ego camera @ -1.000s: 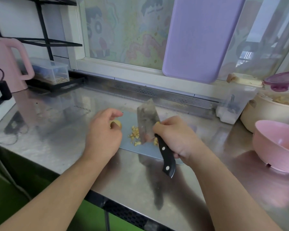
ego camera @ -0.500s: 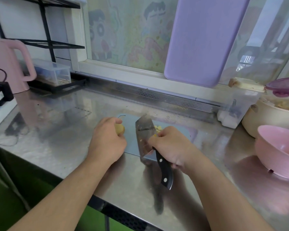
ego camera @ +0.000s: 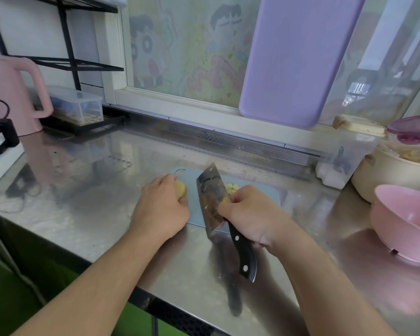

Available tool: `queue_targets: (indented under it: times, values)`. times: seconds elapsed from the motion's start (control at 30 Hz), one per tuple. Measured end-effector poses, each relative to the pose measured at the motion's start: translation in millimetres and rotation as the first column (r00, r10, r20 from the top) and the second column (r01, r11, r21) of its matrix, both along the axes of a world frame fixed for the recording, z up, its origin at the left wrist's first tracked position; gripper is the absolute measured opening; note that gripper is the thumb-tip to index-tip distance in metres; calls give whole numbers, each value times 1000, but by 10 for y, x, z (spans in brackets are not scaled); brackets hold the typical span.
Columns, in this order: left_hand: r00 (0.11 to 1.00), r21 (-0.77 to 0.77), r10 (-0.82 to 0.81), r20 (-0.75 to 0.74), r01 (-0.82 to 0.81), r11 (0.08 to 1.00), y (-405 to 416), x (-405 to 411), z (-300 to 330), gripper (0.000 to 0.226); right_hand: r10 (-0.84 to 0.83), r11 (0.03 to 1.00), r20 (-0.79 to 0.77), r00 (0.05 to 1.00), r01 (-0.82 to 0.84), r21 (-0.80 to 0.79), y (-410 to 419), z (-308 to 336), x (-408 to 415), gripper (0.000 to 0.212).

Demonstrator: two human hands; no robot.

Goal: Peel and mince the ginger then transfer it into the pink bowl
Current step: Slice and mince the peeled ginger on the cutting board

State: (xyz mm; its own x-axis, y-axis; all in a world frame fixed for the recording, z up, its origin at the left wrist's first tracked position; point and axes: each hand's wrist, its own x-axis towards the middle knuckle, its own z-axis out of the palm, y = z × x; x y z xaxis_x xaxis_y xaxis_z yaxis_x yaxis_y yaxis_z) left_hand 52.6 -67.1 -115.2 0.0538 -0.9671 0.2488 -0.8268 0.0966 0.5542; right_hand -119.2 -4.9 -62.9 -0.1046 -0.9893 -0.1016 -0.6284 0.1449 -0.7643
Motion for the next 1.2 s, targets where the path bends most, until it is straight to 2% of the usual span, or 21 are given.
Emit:
queue_targets:
  times: [0.23,0.3,0.43,0.7,0.87,1.0,1.2]
  values:
    - [1000,13,4,-6,-4,1000,11,-15,1,58,19,999,-188,982,-24,-26,-28,54,-207,49]
    - [1000,16,2,-9,-1,1000,16,-14,-2,58,0,1000,-201,980,-5,-23,-52,50,-286,48]
    - [1000,17,-8,-9,8,1000,26,-12,-2,55,-20,1000,-125,992,21,8,-70,84,-428,26]
    - [1000,4,-22,-5,22,1000,17,0,-14,52,-37,999,89,995,39,-26,-6,134,-412,45]
    - [1000,1,-20,-5,20,1000,-4,4,-22,54,22,999,45,999,-23,26,-5,28,-210,40]
    - [1000,-6,-19,-23,19,1000,-2,3,-31,54,-50,998,9,999,50,26,-27,50,-259,42]
    - [998,-39,-28,-62,26,999,-10,15,-53,56,-179,983,163,970,181,1,2,169,-428,36]
